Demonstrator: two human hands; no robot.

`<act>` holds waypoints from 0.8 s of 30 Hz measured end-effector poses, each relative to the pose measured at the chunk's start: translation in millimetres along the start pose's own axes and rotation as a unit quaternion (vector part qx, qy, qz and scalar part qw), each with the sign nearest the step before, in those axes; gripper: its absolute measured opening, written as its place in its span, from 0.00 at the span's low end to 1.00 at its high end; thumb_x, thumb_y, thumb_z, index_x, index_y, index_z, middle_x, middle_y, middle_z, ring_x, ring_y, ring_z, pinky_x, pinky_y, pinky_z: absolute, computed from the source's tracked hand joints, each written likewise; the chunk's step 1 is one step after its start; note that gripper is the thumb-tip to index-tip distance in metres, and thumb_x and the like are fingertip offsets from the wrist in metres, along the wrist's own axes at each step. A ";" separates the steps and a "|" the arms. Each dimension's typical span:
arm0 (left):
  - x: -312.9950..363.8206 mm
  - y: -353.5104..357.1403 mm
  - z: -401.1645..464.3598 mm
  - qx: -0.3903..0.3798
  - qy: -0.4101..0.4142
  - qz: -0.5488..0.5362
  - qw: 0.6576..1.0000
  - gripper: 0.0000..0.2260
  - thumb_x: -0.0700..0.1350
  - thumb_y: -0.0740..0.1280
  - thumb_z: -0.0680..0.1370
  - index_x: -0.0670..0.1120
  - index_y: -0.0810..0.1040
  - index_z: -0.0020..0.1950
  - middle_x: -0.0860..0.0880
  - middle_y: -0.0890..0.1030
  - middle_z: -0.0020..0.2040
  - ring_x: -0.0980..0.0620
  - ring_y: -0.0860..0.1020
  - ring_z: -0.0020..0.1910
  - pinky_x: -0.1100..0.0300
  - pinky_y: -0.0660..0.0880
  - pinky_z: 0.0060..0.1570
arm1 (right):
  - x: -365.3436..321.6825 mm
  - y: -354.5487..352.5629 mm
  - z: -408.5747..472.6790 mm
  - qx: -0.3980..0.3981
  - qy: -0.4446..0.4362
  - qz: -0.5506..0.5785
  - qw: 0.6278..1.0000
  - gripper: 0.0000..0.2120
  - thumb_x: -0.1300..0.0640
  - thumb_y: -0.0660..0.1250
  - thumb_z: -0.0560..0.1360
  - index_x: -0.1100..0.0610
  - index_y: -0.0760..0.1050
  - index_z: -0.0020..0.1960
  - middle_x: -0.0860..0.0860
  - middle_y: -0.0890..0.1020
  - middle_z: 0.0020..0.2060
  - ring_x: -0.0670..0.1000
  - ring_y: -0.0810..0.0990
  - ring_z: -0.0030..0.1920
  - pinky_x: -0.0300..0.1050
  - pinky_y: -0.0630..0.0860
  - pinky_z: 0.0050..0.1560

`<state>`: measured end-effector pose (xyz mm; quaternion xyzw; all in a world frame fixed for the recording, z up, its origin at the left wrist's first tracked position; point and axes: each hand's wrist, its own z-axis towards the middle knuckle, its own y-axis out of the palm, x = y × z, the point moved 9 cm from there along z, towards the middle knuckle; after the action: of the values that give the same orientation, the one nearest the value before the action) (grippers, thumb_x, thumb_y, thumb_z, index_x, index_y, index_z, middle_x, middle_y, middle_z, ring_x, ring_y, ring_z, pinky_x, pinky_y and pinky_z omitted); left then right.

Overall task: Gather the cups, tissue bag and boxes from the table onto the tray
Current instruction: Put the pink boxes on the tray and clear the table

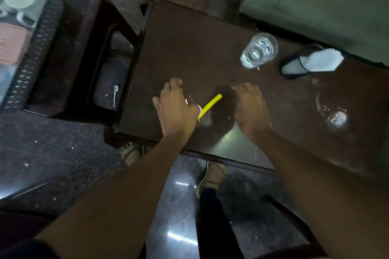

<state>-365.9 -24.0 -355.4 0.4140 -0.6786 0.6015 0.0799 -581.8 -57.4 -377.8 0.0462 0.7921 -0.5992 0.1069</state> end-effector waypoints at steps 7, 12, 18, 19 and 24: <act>29.6 79.5 -44.2 -0.080 0.035 0.037 0.995 0.17 0.40 0.67 0.74 0.46 0.76 0.63 0.48 0.81 0.57 0.40 0.79 0.59 0.44 0.67 0.60 | 57.0 17.6 -37.4 -0.002 0.065 0.060 0.996 0.26 0.74 0.61 0.72 0.60 0.76 0.68 0.57 0.78 0.64 0.60 0.74 0.65 0.53 0.75 0.64; 47.6 107.0 -62.8 -0.096 0.024 0.024 0.995 0.21 0.40 0.68 0.74 0.45 0.75 0.67 0.46 0.81 0.57 0.40 0.79 0.61 0.43 0.68 0.63 | 78.9 18.3 -45.6 0.001 0.081 0.073 0.994 0.27 0.74 0.61 0.74 0.58 0.76 0.69 0.55 0.78 0.63 0.58 0.74 0.65 0.51 0.75 0.61; 35.3 73.4 -43.9 -0.031 0.000 0.013 0.999 0.21 0.39 0.69 0.73 0.47 0.76 0.66 0.47 0.80 0.59 0.41 0.79 0.61 0.44 0.69 0.64 | 73.5 2.3 -31.4 0.017 0.063 0.087 0.994 0.26 0.75 0.62 0.74 0.59 0.76 0.69 0.56 0.77 0.64 0.58 0.74 0.65 0.52 0.76 0.62; 25.6 60.7 -40.6 -0.008 -0.013 0.013 1.000 0.22 0.40 0.69 0.72 0.47 0.76 0.67 0.47 0.79 0.60 0.41 0.78 0.61 0.44 0.68 0.65 | 66.2 1.4 -27.1 0.016 0.053 0.087 0.995 0.25 0.74 0.62 0.74 0.59 0.75 0.69 0.56 0.77 0.64 0.57 0.74 0.65 0.52 0.76 0.63; -34.5 6.0 -44.6 0.071 -0.095 0.055 0.991 0.27 0.42 0.69 0.70 0.46 0.74 0.69 0.45 0.76 0.64 0.38 0.76 0.63 0.42 0.66 0.64 | 2.0 7.0 -6.7 0.014 -0.019 0.103 0.994 0.25 0.71 0.65 0.72 0.59 0.75 0.68 0.56 0.76 0.63 0.60 0.73 0.65 0.53 0.73 0.68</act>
<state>-364.9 31.0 -369.1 0.4363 -0.6601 0.6096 -0.0479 -583.1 -49.1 -383.0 0.1172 0.7725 -0.5969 0.1824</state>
